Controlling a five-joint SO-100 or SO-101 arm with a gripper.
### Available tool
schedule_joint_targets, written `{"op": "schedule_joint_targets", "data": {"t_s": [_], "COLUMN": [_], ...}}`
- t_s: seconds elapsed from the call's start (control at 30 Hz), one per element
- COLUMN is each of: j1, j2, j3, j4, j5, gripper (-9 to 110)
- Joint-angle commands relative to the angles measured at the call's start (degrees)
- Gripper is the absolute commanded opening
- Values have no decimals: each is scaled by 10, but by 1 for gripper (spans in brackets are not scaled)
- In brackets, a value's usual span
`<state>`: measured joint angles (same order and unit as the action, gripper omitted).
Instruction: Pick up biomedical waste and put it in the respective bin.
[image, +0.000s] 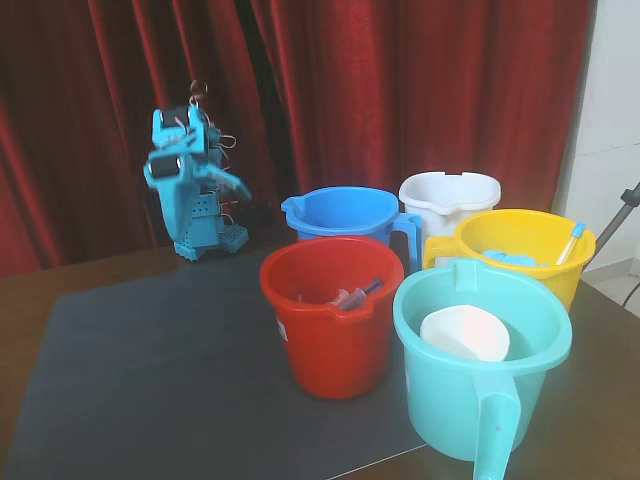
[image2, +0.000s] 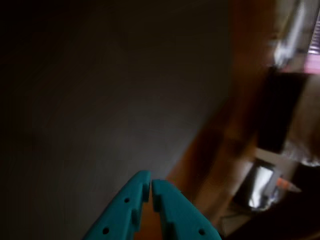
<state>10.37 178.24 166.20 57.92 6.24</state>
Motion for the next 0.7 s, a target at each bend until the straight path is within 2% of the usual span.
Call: {"op": "schedule_joint_targets", "data": {"t_s": [0.0,0.13,0.3,0.53,0.67], "j1": [-7,-8,-6,-11,-69], "j2": [-11,-9,-4,-4,-4], "j3": [22,20,20,13,11], "j4": [-35,-22,84,170,178], "j5": [-7,-7,-7,-7,-4], "gripper": [0,0,0,0,0]}}
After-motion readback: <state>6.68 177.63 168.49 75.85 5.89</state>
